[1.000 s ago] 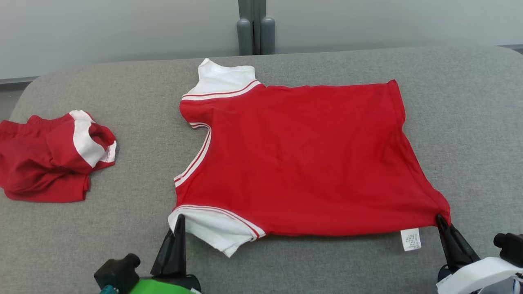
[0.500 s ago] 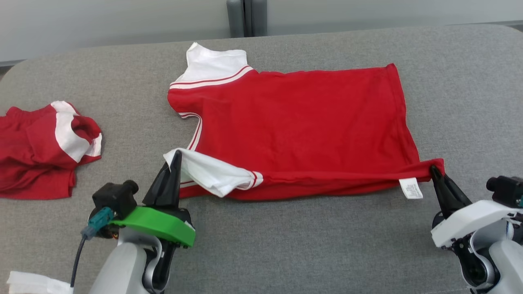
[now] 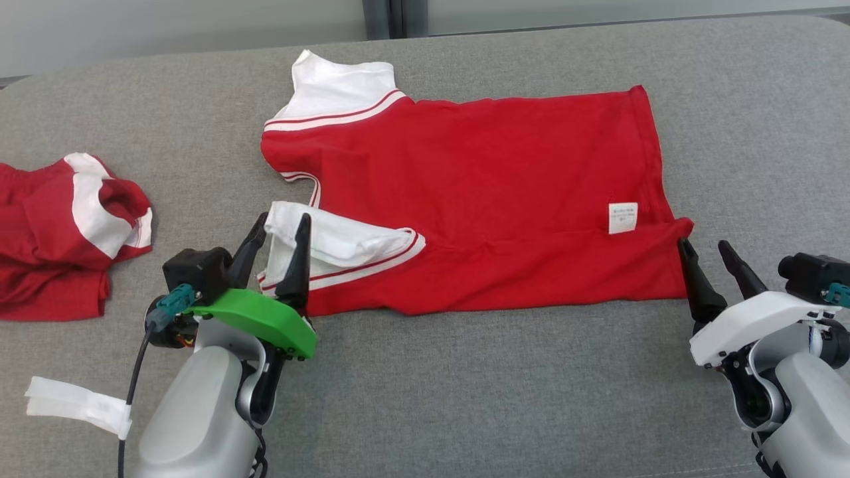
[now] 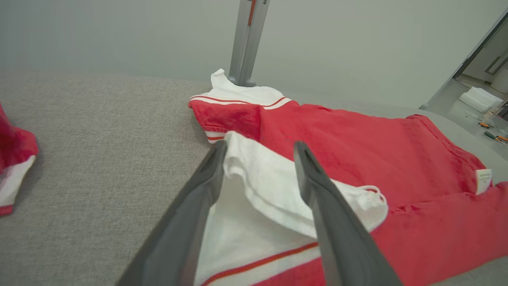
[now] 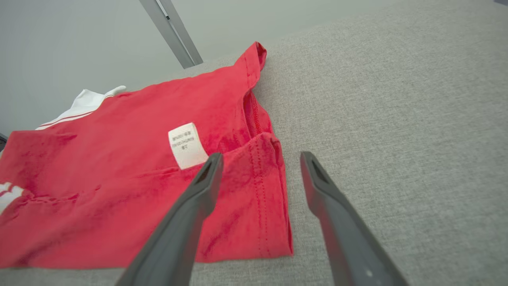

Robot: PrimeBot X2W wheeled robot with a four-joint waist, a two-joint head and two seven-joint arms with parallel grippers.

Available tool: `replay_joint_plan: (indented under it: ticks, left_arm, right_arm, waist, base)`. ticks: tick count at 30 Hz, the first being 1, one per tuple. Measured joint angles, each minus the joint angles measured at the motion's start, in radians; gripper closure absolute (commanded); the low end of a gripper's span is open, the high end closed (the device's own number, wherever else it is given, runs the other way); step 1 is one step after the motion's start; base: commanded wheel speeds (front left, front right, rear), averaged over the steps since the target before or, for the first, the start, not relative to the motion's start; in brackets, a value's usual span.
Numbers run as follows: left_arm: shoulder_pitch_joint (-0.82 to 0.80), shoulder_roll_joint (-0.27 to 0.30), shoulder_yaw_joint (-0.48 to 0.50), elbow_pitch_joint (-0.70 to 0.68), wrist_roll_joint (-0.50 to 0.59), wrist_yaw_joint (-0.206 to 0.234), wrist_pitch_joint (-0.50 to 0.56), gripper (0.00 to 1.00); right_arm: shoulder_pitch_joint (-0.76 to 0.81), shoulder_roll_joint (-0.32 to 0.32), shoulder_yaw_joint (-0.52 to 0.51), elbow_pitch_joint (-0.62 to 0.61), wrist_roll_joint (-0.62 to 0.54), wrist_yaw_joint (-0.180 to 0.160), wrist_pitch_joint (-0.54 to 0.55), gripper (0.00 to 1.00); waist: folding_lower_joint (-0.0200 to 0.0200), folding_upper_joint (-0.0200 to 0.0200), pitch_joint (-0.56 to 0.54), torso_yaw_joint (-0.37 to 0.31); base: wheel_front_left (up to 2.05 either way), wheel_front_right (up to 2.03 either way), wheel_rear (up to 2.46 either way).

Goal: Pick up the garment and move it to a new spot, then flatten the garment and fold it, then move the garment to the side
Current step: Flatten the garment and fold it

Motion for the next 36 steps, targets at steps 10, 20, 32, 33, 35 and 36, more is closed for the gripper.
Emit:
replay_joint_plan:
  ticks: [10, 20, 32, 33, 35, 36]
  left_arm:
    - [0.145, -0.012, 0.076, -0.058, -0.009, 0.0, -0.004, 0.0]
    - [0.175, -0.029, 0.045, 0.019, -0.031, 0.0, -0.004, 0.0]
    - [0.068, -0.05, 0.005, 0.134, -0.107, 0.0, -0.006, 1.0]
    - [0.069, -0.05, 0.012, 0.122, -0.107, 0.0, -0.006, 1.0]
    - [0.078, -0.05, 0.026, 0.088, -0.107, 0.0, -0.006, 1.0]
    - [0.091, -0.049, 0.04, 0.067, -0.106, 0.0, -0.006, 1.0]
  right_arm:
    - [0.044, -0.029, 0.035, 0.059, 0.003, 0.0, -0.042, 0.0]
    - [0.0, -0.012, 0.074, 0.159, -0.015, 0.0, -0.048, 0.0]
    - [-0.076, 0.02, 0.15, 0.222, 0.004, -0.001, -0.063, 1.0]
    - [-0.076, 0.021, 0.153, 0.222, 0.008, -0.001, -0.067, 1.0]
    - [-0.074, 0.018, 0.158, 0.221, 0.013, -0.001, -0.07, 1.0]
    - [-0.068, 0.018, 0.161, 0.216, 0.019, -0.001, -0.074, 1.0]
  waist:
    - [0.0, 0.0, -0.018, 0.015]
    - [0.0, 0.0, 0.008, 0.026]
    - [0.0, 0.0, 0.025, 0.018]
    - [0.0, 0.0, 0.02, 0.019]
    - [0.0, 0.0, 0.008, 0.022]
    - [0.0, 0.0, 0.0, 0.024]
  base:
    - [0.0, 0.0, 0.0]
    - [0.0, 0.0, 0.0]
    - [0.0, 0.0, 0.0]
    - [0.0, 0.0, 0.0]
    - [0.0, 0.0, 0.0]
    - [0.0, 0.0, 0.0]
